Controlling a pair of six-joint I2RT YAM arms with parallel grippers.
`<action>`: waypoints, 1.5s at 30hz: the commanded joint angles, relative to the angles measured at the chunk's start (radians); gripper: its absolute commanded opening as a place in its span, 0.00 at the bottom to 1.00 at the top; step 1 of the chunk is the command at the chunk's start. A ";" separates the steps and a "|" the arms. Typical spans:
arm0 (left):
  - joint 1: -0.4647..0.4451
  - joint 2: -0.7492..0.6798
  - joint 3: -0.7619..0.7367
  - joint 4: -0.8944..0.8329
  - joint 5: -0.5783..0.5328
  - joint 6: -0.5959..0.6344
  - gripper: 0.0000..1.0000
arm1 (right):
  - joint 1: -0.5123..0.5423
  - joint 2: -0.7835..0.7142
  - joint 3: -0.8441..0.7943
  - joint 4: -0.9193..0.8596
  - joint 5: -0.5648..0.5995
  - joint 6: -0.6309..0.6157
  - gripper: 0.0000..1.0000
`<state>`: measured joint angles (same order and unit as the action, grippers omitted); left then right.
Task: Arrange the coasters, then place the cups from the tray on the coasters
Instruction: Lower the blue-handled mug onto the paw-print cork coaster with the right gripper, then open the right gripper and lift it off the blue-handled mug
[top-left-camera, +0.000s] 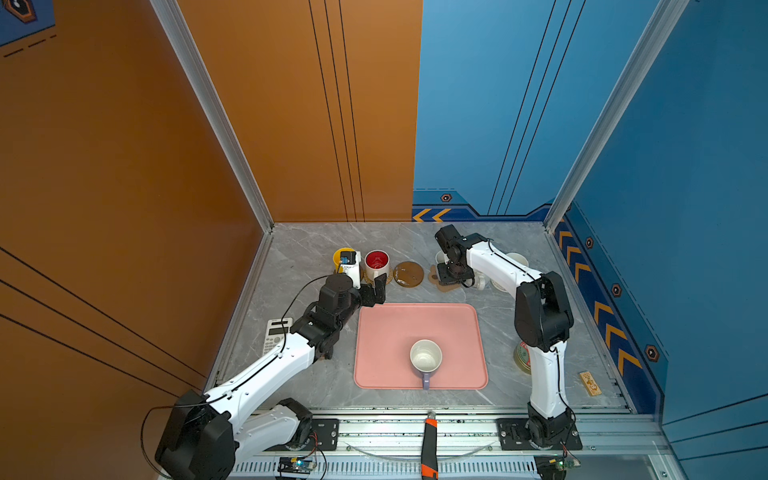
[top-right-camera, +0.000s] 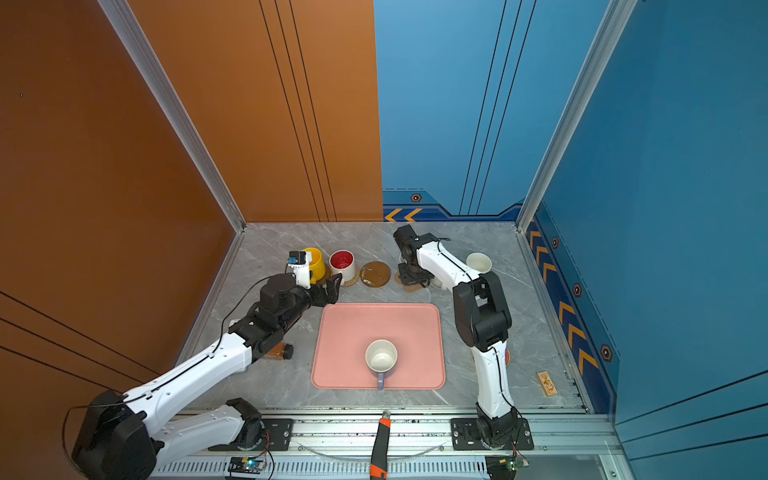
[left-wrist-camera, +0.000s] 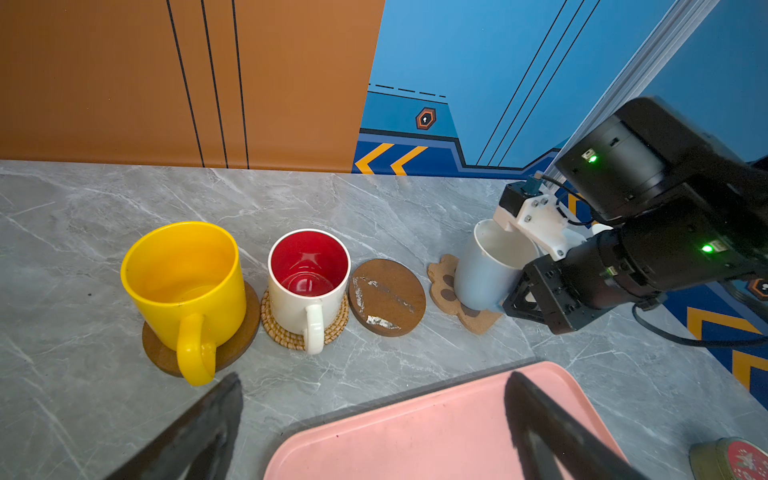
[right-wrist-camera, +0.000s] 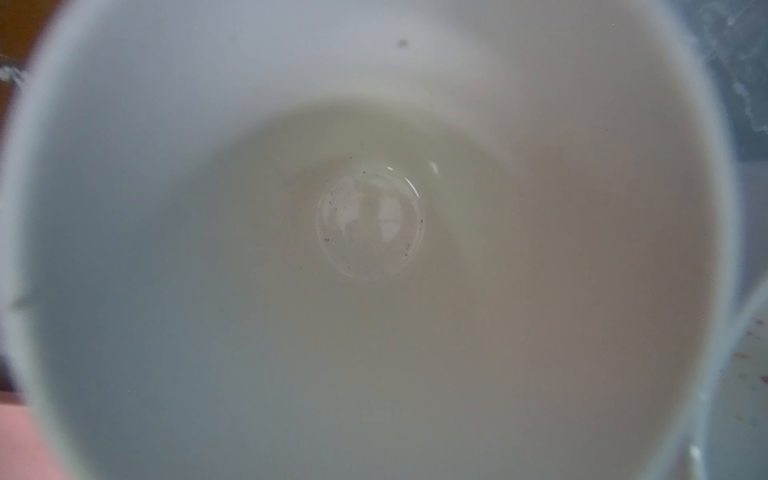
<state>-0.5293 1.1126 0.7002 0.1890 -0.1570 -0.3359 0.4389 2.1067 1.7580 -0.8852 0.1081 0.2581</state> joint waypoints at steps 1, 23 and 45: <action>0.012 0.001 -0.007 -0.019 -0.015 0.018 0.98 | -0.005 -0.003 0.029 0.047 0.005 -0.011 0.00; 0.013 -0.004 -0.010 -0.020 -0.009 0.022 0.98 | -0.003 -0.020 -0.027 0.060 0.015 0.003 0.00; 0.012 -0.010 -0.008 -0.028 -0.003 0.018 0.98 | 0.004 -0.057 -0.055 0.066 0.007 0.013 0.33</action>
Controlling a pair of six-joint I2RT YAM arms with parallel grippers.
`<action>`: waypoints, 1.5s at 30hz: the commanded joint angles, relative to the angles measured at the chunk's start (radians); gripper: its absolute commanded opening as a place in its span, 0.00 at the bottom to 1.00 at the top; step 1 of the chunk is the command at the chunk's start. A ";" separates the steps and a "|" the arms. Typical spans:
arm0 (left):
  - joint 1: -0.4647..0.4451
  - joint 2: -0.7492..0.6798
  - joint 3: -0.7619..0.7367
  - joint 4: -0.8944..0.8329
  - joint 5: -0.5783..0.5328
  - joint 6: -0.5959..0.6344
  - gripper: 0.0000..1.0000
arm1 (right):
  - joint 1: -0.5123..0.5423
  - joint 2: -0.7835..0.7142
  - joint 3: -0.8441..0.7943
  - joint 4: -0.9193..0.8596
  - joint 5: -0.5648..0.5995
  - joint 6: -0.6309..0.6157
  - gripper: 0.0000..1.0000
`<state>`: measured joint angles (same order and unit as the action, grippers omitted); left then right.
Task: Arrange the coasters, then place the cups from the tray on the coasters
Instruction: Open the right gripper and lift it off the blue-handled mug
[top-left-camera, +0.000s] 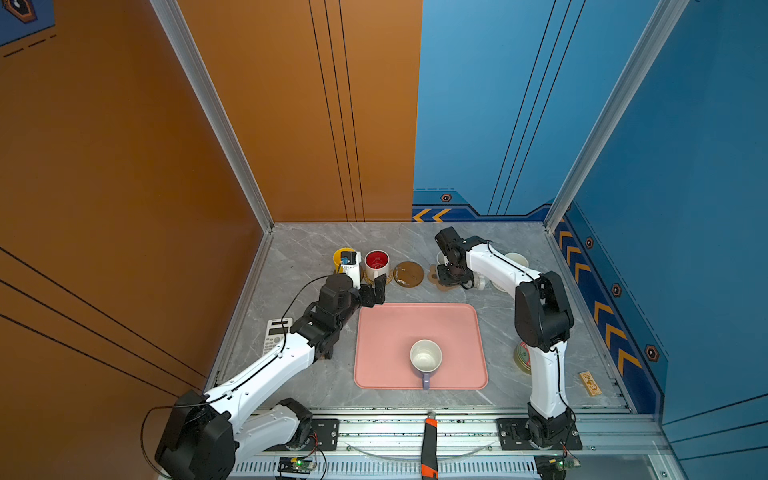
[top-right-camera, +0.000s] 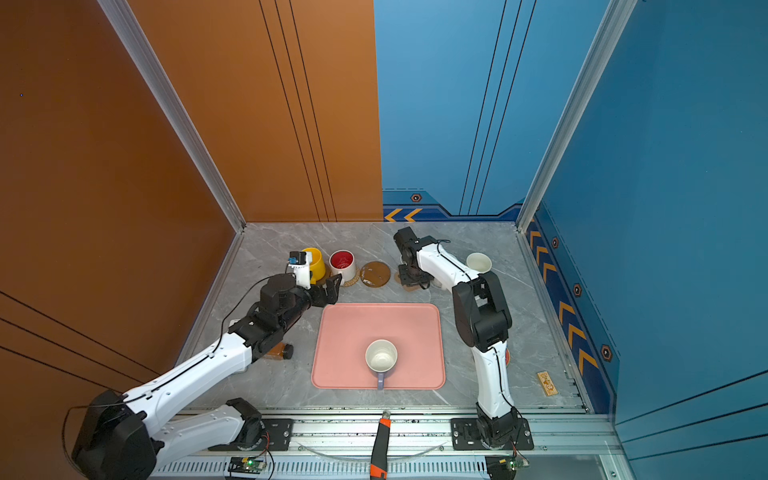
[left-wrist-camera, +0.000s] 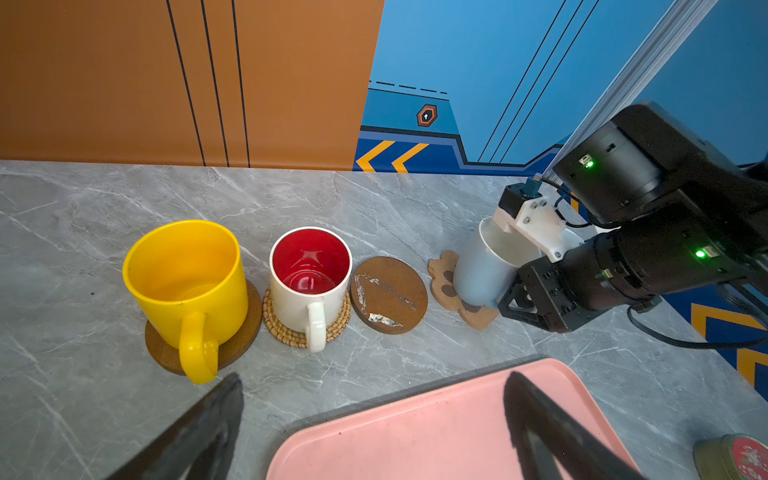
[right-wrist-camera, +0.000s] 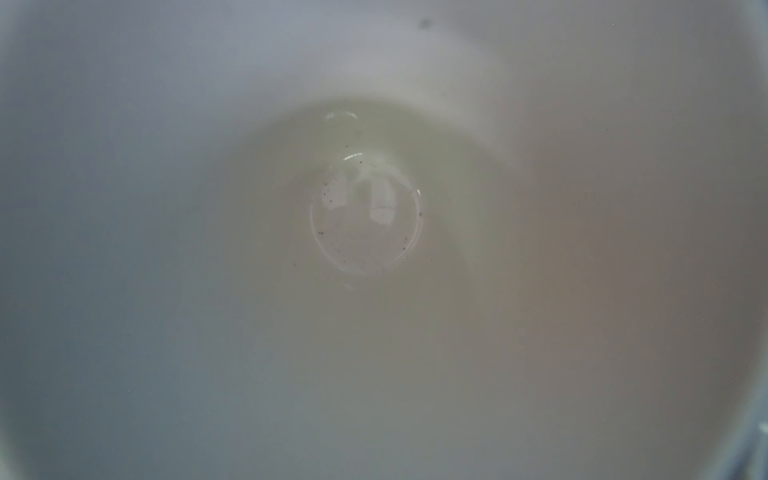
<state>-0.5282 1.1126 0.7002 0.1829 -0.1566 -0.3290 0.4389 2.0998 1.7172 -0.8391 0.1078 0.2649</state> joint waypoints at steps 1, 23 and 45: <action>0.011 -0.010 -0.007 -0.022 -0.004 0.011 0.98 | 0.004 -0.054 -0.014 0.020 0.006 0.007 0.34; 0.010 -0.010 -0.005 -0.026 -0.008 -0.003 0.98 | 0.014 -0.368 -0.079 0.045 0.005 0.020 0.62; -0.042 0.096 0.083 -0.047 0.025 -0.084 1.00 | 0.216 -0.889 -0.703 0.802 0.288 0.174 0.72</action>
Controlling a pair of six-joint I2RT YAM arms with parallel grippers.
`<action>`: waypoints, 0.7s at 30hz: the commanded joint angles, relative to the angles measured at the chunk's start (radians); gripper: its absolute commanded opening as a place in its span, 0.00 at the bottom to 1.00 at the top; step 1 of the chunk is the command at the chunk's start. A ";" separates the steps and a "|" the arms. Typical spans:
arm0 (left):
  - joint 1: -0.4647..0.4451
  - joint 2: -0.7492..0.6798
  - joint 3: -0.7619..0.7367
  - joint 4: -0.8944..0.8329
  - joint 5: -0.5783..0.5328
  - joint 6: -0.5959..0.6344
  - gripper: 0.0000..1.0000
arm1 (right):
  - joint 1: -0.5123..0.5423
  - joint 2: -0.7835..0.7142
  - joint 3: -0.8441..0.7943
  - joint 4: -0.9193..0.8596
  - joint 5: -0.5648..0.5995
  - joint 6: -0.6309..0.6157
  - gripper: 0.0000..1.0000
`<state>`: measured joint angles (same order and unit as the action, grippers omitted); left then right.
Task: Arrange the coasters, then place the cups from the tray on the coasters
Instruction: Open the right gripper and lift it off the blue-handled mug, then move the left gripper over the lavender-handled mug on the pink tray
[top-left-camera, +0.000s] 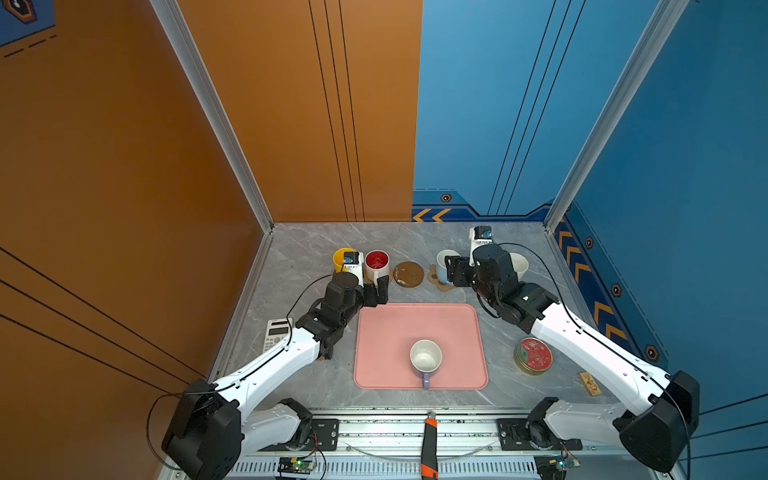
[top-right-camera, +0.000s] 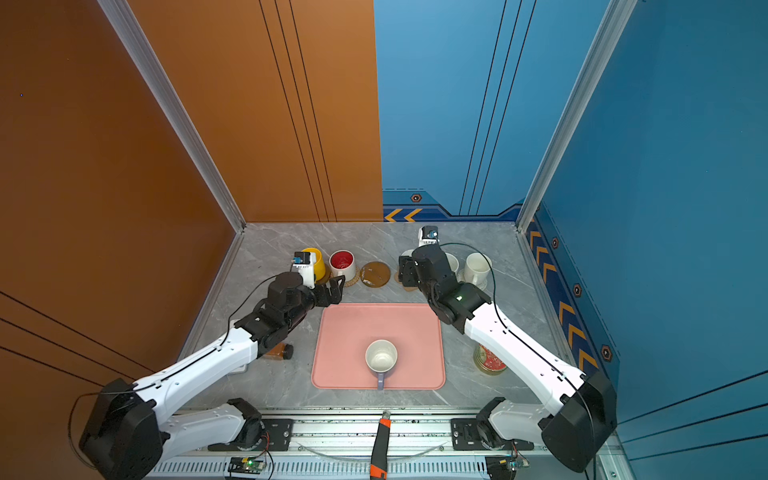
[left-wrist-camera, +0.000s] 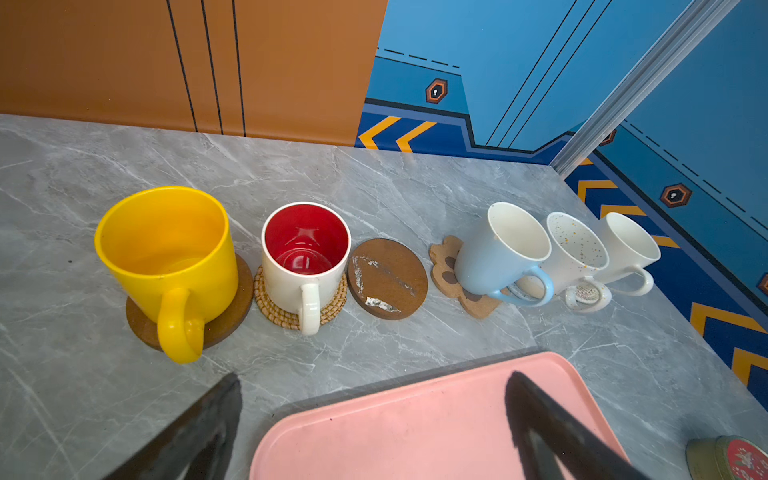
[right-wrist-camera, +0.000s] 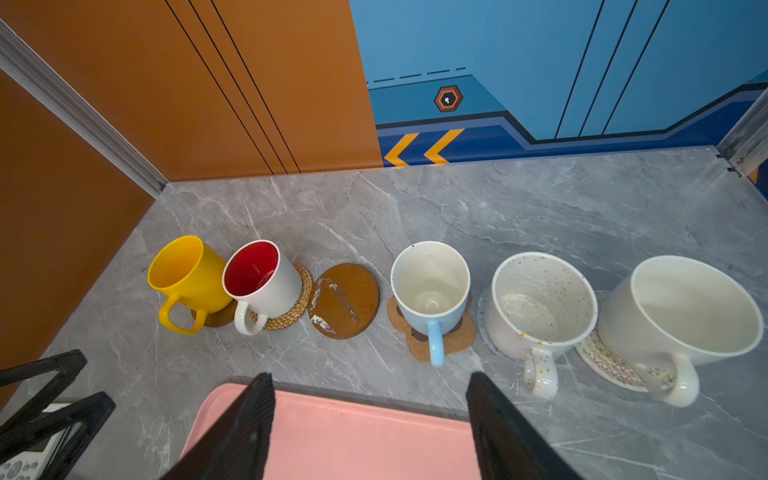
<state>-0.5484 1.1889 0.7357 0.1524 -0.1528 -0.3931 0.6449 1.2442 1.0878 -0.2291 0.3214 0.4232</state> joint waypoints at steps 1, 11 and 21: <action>-0.035 0.028 0.057 -0.024 0.018 -0.021 1.00 | 0.011 -0.046 -0.115 0.238 0.084 0.008 0.72; -0.160 0.076 0.166 -0.227 -0.040 0.034 1.00 | 0.025 -0.129 -0.307 0.406 0.166 -0.073 0.79; -0.295 0.039 0.227 -0.497 -0.080 0.054 0.99 | 0.022 -0.155 -0.386 0.487 0.259 -0.083 0.86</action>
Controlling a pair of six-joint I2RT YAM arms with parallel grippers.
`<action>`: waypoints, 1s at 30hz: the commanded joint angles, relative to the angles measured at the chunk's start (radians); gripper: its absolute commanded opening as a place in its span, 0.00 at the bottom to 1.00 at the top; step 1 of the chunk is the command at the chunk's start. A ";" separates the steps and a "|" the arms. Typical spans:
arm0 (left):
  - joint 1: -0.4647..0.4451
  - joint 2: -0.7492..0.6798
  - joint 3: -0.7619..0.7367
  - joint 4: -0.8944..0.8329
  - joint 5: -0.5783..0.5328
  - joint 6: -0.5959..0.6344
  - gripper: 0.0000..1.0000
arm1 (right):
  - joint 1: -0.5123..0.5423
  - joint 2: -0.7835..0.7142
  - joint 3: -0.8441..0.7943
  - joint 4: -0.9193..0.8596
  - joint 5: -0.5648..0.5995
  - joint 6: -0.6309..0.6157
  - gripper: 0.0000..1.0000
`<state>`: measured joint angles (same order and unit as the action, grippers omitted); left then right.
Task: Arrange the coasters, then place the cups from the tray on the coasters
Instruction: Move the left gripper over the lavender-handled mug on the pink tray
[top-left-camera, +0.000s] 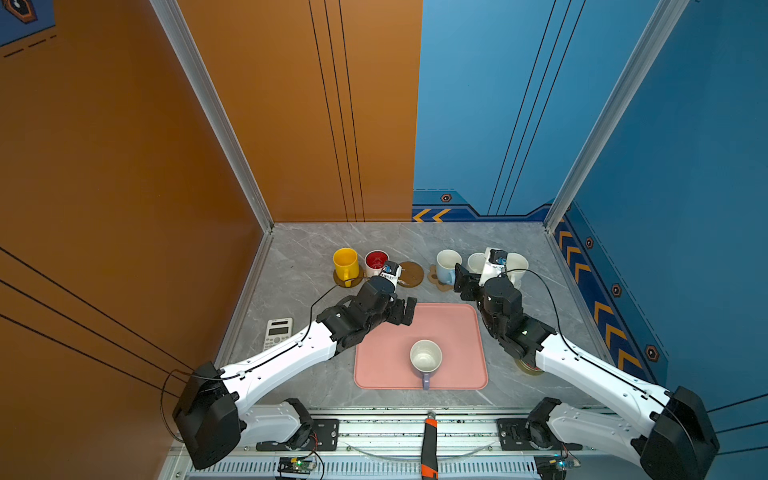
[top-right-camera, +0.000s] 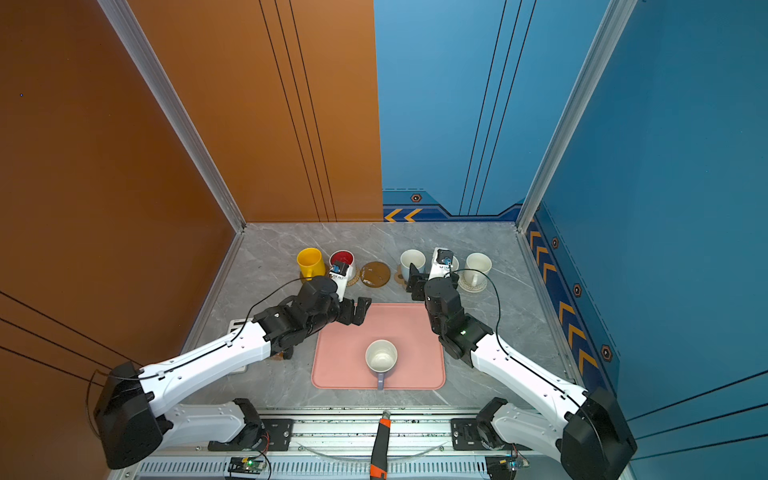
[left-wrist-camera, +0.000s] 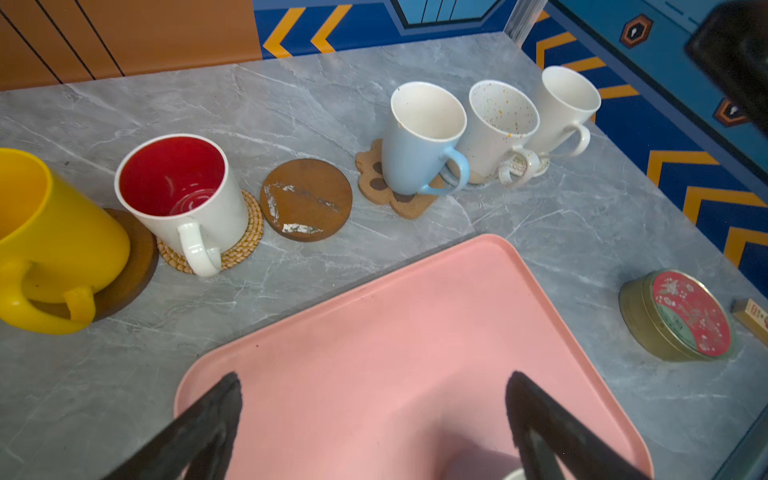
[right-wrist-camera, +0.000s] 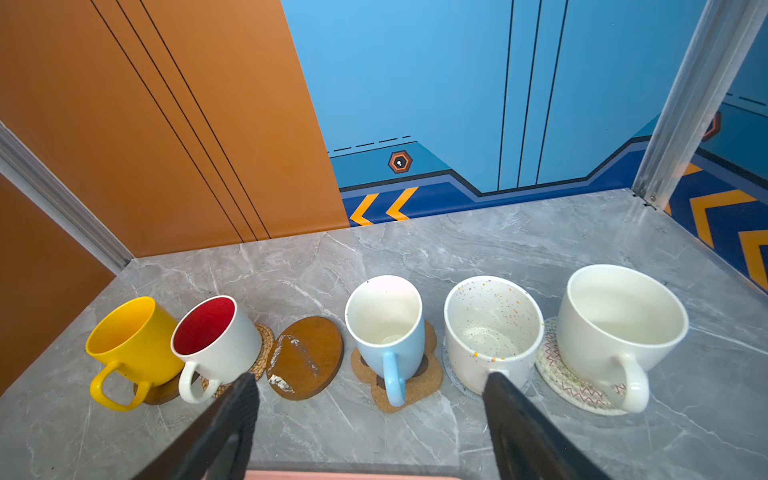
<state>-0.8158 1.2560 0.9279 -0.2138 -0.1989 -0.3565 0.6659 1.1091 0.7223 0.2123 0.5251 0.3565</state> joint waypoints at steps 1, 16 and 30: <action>-0.042 -0.031 0.040 -0.159 -0.038 0.013 0.99 | 0.001 -0.021 -0.025 0.052 0.062 -0.016 0.87; -0.233 -0.089 0.042 -0.419 -0.088 -0.103 0.97 | -0.013 -0.047 -0.101 0.150 0.073 -0.026 0.95; -0.358 -0.008 0.042 -0.461 -0.076 -0.234 0.97 | -0.022 -0.053 -0.127 0.179 0.081 -0.024 0.97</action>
<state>-1.1561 1.2205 0.9443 -0.6430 -0.2768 -0.5434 0.6479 1.0679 0.6083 0.3695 0.5808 0.3397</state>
